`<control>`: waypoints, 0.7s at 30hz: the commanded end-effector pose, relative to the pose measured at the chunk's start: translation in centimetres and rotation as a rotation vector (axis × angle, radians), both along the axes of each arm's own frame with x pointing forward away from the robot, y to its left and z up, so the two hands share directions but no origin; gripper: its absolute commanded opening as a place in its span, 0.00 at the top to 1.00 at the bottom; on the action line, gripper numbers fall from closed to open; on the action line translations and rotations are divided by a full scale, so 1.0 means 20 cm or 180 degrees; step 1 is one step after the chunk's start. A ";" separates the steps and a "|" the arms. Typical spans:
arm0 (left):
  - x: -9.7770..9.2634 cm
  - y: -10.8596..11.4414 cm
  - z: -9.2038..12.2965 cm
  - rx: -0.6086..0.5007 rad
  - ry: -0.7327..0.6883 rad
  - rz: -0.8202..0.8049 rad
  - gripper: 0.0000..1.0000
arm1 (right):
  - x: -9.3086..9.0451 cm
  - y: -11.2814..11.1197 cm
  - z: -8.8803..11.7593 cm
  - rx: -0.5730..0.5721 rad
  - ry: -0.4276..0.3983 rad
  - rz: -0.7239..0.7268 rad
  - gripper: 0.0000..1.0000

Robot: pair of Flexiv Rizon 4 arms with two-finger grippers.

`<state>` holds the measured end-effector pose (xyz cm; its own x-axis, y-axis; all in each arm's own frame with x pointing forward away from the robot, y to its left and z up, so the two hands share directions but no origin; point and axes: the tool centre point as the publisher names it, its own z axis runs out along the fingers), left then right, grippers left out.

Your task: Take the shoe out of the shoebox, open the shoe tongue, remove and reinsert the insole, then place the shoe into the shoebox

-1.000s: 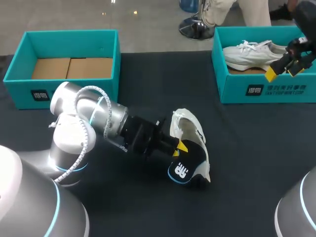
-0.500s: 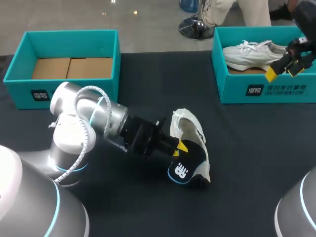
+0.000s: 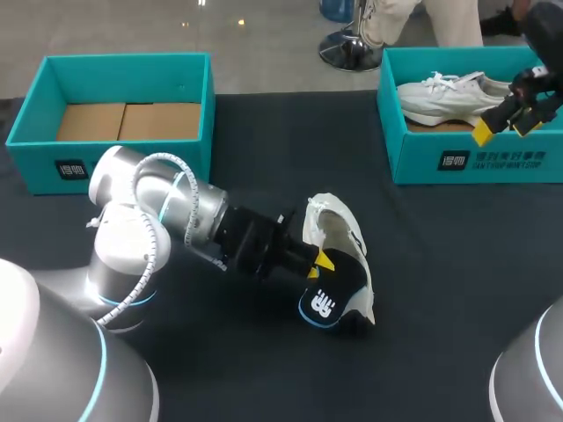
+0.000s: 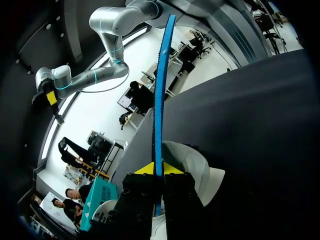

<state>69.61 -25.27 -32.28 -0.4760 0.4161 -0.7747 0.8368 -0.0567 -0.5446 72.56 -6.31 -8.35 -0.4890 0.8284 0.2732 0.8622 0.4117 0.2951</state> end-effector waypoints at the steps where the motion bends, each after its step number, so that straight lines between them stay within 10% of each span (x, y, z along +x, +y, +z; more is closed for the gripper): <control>1: -0.01 0.00 0.00 0.0004 -0.0067 0.0034 1.00 | 0.01 0.01 0.00 -0.0009 0.0021 0.0002 0.00; 21: 0.08 -0.02 -0.10 0.0120 -0.0356 0.0246 1.00 | 0.01 0.01 0.00 -0.0009 0.0021 0.0002 0.00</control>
